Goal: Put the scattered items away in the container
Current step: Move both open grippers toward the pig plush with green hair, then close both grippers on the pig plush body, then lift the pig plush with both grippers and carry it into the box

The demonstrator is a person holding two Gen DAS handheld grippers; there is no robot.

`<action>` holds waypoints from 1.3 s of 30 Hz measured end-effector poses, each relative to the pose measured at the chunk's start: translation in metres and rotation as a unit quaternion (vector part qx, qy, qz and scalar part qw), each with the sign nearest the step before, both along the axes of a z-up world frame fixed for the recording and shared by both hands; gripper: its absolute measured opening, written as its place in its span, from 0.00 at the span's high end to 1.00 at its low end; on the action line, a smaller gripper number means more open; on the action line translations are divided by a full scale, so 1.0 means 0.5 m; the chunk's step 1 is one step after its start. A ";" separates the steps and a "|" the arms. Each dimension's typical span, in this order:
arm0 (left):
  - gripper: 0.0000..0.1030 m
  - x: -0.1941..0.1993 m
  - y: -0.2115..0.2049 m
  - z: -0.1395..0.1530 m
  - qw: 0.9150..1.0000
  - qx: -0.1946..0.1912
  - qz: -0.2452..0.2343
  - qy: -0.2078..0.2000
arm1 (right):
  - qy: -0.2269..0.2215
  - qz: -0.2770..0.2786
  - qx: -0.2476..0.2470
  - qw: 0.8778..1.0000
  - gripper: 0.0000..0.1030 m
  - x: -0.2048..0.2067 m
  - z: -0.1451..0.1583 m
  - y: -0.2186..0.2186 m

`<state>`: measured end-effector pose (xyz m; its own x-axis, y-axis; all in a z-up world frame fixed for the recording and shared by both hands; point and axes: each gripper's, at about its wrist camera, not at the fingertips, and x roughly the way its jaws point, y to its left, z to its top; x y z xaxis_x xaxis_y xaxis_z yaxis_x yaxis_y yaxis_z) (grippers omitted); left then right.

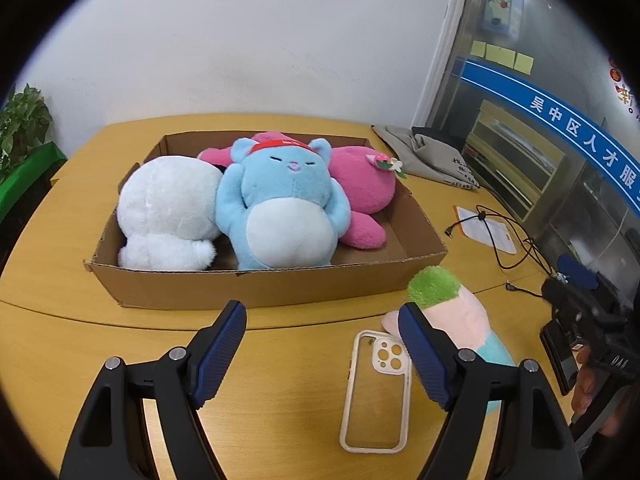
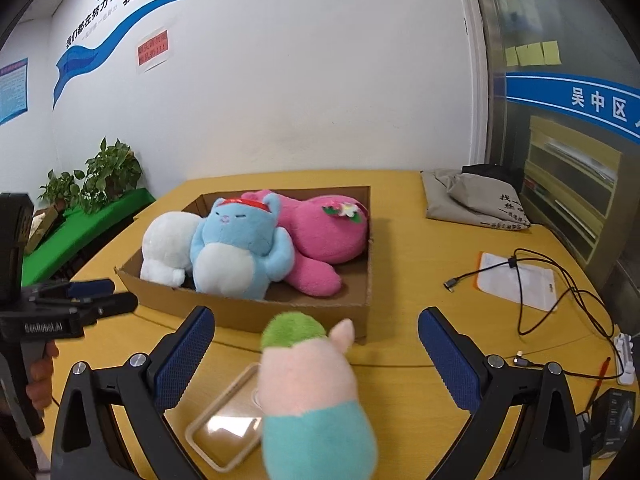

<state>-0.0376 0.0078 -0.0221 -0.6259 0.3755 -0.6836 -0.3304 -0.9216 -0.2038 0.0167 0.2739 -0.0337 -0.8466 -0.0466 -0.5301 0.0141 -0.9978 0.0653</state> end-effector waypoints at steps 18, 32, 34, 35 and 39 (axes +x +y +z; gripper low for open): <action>0.24 -0.053 0.149 -0.092 0.990 0.039 -0.115 -0.078 | -0.135 0.071 -0.094 0.984 0.14 0.012 -0.261 -0.019; 0.51 -0.120 0.250 -0.076 0.980 0.059 -0.166 -0.088 | -0.067 0.087 -0.177 0.978 0.19 0.033 -0.230 0.008; 0.51 -0.136 0.252 -0.002 0.982 0.055 -0.175 -0.048 | -0.037 0.090 -0.188 0.977 0.19 0.015 -0.193 0.008; 0.52 -0.148 0.256 0.033 0.982 0.050 -0.178 -0.030 | -0.021 0.090 -0.190 0.978 0.19 0.003 -0.171 0.006; 0.52 -0.217 0.279 0.165 0.981 0.017 -0.187 0.049 | 0.059 0.090 -0.193 0.975 0.18 -0.080 -0.078 0.002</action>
<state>-0.1460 0.1473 0.0604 -0.5026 0.6130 -0.6096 -0.6629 -0.7259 -0.1834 -0.0235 0.2750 -0.0726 -0.8608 -0.3768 -0.3422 0.2166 -0.8795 0.4237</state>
